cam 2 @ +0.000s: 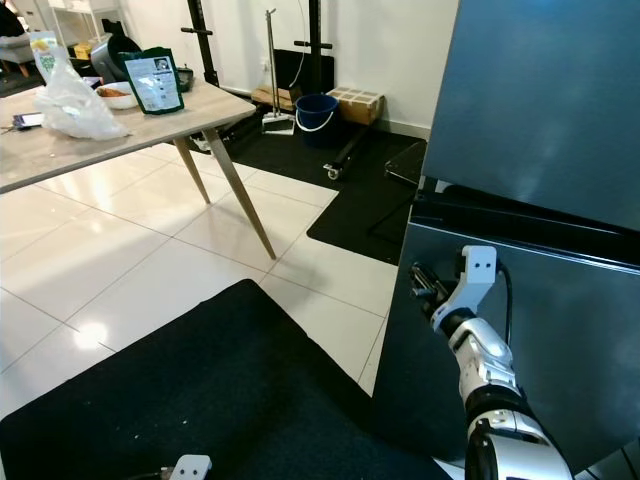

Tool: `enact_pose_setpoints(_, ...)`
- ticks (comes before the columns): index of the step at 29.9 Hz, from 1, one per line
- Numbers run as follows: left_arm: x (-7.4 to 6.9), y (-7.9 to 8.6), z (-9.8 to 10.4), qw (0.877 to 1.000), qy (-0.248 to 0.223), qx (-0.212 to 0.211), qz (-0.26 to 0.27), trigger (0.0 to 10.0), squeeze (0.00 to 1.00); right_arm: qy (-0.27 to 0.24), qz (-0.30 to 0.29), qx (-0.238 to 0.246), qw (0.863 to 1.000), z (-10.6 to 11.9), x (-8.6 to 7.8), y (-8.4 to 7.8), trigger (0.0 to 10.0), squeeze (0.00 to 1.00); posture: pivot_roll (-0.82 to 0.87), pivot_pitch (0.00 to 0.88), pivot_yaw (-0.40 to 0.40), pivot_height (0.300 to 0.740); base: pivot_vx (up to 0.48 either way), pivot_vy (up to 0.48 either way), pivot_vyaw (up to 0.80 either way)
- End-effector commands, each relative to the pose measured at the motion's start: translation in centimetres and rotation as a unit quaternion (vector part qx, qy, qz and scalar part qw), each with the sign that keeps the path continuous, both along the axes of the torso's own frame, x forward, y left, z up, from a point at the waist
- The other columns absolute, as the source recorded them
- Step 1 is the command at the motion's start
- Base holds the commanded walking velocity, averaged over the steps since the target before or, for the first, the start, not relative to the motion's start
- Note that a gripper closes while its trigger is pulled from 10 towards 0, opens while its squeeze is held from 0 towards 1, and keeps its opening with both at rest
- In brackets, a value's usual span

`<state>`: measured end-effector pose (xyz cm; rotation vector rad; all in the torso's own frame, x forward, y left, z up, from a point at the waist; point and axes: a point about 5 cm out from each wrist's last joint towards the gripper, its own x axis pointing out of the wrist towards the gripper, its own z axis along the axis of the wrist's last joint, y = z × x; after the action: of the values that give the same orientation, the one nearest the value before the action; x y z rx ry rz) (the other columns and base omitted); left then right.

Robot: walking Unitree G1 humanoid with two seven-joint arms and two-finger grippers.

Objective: Restocking fridge

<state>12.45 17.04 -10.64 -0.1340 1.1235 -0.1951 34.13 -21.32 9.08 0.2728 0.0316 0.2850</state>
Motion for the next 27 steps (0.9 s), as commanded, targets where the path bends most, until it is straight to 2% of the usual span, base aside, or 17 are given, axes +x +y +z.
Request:
enact_pose_setpoints(1, -1.0, -0.4, -0.3, 1.000, 0.018, -0.010, 0.001, 10.0, 0.00, 0.006, -0.002, -0.009, 1.000, -0.1, 0.1, 0.2, 10.0, 0.00, 0.03, 0.000, -0.031, 0.740, 0.000, 0.000, 0.00)
enact_pose_setpoints(16, -1.2, -0.3, -0.4, 1.000, 0.019, -0.009, 0.001, 10.0, 0.00, 0.002, -0.083, -0.075, 0.994, 1.7, 1.7, -0.7, 10.0, 0.00, 0.04, 0.000, -0.031, 0.740, 0.000, 0.000, 0.00)
enact_pose_setpoints(27, -1.3, -0.3, -0.4, 1.000, 0.019, -0.009, 0.002, 10.0, 0.00, -0.002, -0.102, -0.103, 0.989, 2.7, 2.5, -0.6, 10.0, 0.00, 0.05, 0.000, -0.032, 0.740, 0.000, 0.000, 0.00)
